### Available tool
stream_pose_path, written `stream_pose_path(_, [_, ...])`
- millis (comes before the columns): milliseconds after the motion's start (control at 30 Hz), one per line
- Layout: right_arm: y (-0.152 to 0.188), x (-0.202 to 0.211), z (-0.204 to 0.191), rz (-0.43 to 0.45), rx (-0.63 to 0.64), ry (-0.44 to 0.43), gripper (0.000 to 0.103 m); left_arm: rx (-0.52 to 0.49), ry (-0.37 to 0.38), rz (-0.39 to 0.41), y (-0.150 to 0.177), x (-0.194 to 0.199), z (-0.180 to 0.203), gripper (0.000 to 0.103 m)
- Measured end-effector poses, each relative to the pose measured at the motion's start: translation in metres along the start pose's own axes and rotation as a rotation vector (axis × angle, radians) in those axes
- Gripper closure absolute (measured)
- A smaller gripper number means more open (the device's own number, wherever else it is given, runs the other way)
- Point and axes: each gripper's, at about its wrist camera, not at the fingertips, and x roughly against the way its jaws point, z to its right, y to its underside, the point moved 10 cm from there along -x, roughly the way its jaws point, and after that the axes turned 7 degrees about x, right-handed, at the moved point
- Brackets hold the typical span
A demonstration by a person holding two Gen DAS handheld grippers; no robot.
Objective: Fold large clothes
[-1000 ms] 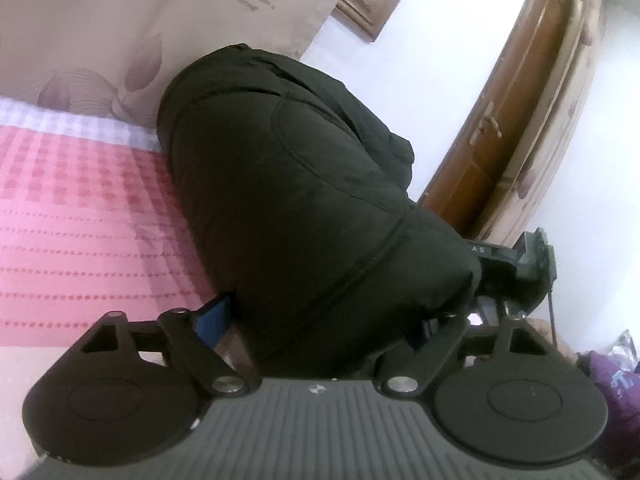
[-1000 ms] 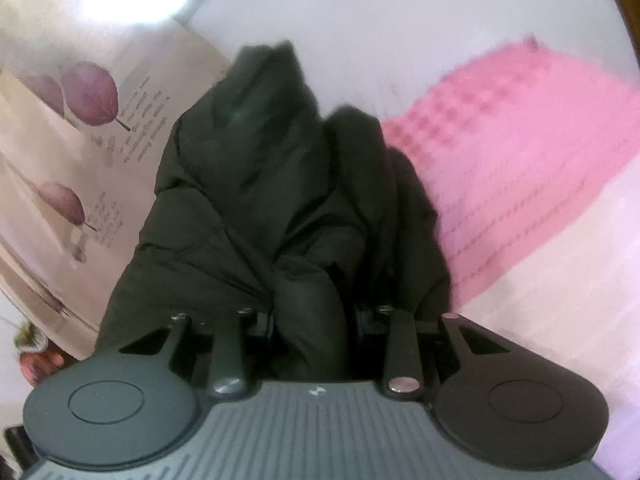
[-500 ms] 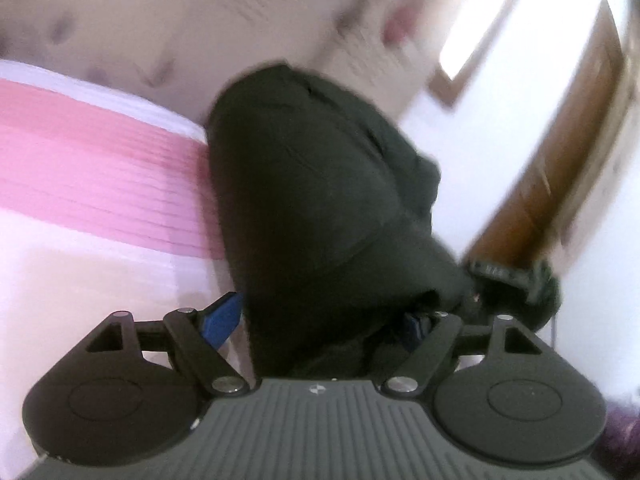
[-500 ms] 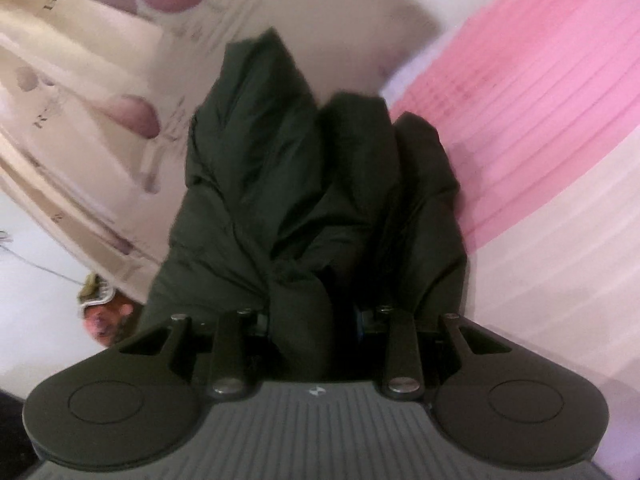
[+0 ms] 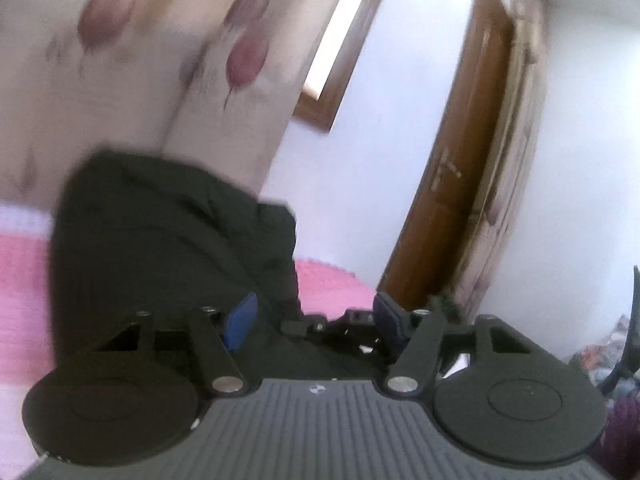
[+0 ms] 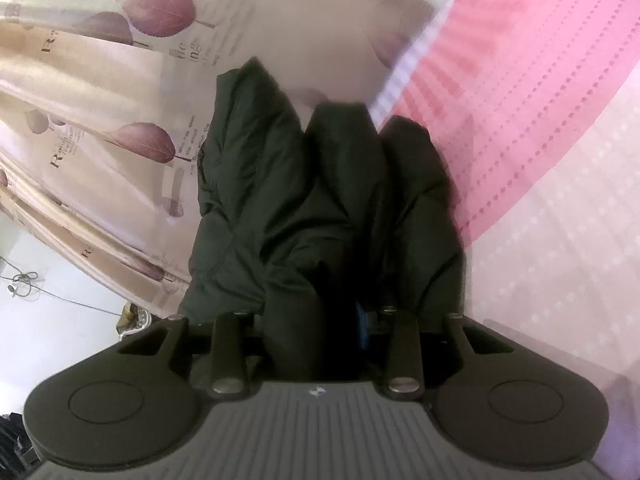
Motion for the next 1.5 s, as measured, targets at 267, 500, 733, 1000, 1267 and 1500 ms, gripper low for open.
stream_pose_path(267, [-0.012, 0.018, -0.010, -0.019, 0.120, 0.088, 0.067, 0.197, 0.005, -0.139, 0.038, -0.059, -0.046, 0.060])
stream_pose_path(500, [-0.079, 0.048, -0.107, 0.102, 0.631, 0.201, 0.064, 0.218, -0.011, -0.137, 0.040, -0.066, -0.056, 0.061])
stream_pose_path(733, [-0.077, -0.041, -0.163, -0.073, 1.098, 0.198, 0.066, 0.198, -0.047, -0.132, 0.043, -0.062, -0.054, 0.062])
stream_pose_path(1000, [-0.083, -0.086, -0.070, -0.290, 1.160, 0.417, 0.070, 0.163, -0.054, -0.141, 0.048, -0.061, -0.053, 0.062])
stream_pose_path(1267, [-0.079, -0.094, -0.021, -0.357, 1.086, 0.383, 0.070, 0.165, -0.045, -0.180, 0.052, -0.063, -0.056, 0.066])
stream_pose_path(1500, [-0.079, -0.100, -0.004, -0.334, 1.052, 0.328, 0.070, 0.182, -0.027, -0.194, 0.056, -0.064, -0.063, 0.069])
